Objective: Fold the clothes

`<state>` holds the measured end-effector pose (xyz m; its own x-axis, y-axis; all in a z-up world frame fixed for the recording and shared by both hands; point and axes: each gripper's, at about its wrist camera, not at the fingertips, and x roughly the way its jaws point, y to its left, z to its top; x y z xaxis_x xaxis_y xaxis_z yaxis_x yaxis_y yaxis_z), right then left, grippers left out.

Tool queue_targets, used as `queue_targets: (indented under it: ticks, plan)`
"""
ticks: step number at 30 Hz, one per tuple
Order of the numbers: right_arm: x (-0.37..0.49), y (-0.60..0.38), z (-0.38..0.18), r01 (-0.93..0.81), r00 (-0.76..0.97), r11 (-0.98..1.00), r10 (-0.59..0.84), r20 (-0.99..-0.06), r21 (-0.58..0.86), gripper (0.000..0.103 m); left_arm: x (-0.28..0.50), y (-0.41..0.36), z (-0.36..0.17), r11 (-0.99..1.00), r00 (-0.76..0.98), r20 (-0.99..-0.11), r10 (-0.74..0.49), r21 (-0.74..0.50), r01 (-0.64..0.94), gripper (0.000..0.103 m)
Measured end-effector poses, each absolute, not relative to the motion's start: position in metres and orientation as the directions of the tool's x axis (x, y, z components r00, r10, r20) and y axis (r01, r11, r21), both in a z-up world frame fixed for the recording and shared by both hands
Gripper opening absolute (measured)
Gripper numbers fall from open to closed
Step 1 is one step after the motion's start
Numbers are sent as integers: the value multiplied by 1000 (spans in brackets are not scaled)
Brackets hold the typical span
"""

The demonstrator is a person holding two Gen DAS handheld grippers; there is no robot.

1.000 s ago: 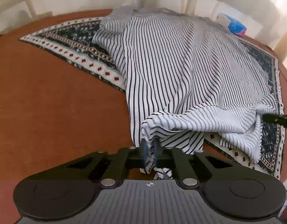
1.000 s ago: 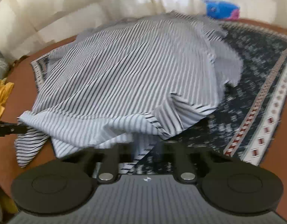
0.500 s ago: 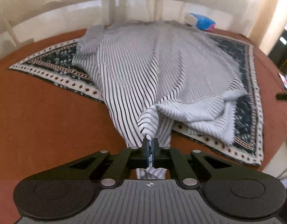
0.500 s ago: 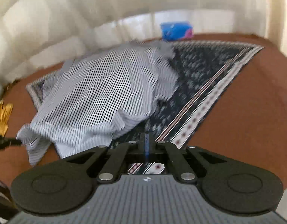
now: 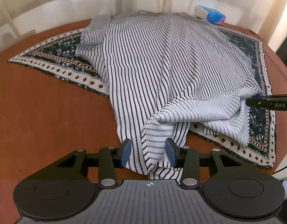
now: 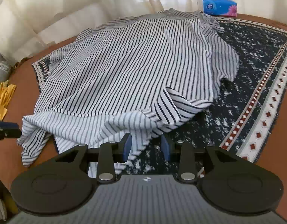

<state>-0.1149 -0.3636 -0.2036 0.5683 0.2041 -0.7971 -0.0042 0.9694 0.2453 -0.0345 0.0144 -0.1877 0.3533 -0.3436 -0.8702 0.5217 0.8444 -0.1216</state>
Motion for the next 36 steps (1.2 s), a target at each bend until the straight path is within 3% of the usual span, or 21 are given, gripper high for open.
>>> queue_targets:
  ticks: [2, 5, 6, 7, 8, 11, 23, 31, 33, 35, 36]
  plan:
    - [-110, -361, -208, -5, 558, 970, 203, -804, 241, 37, -32, 11, -193, 843, 341, -873, -348, -132, 522, 59]
    - [-108, -358, -208, -13, 553, 967, 220, -803, 256, 0, -30, 6, -199, 839, 321, -876, -359, -152, 523, 58]
    - [-109, -359, -204, -11, 556, 964, 226, -800, 265, 0, -29, 5, -201, 837, 314, -876, -365, -160, 524, 56]
    - [-110, -359, -200, -11, 562, 964, 226, -795, 267, 0, -28, 4, -201, 834, 307, -876, -371, -169, 525, 28]
    - [-112, -360, -193, -13, 571, 964, 225, -789, 266, 0, -28, 4, -200, 833, 304, -877, -373, -172, 525, 12]
    - [-122, -368, -171, -9, 600, 963, 222, -769, 271, 0, -29, 7, -193, 842, 331, -867, -373, -166, 513, 1]
    - [-191, -438, -78, 139, 722, 965, 54, -690, 221, 0, -52, 6, -122, 801, 438, -789, -431, -110, 589, 0]
    - [-220, -454, -122, 248, 607, 947, 14, -794, 206, 0, -90, -13, -165, 742, 303, -876, -375, -88, 664, 0]
    - [-222, -456, -142, 270, 564, 941, 18, -825, 205, 0, -92, -13, -182, 749, 271, -899, -345, -89, 657, 8]
    - [-224, -458, -160, 283, 516, 938, 29, -856, 202, 0, -93, -9, -198, 757, 227, -922, -315, -100, 646, 24]
    - [-224, -459, -168, 286, 483, 939, 31, -875, 191, 0, -94, -7, -204, 762, 207, -931, -301, -105, 639, 24]
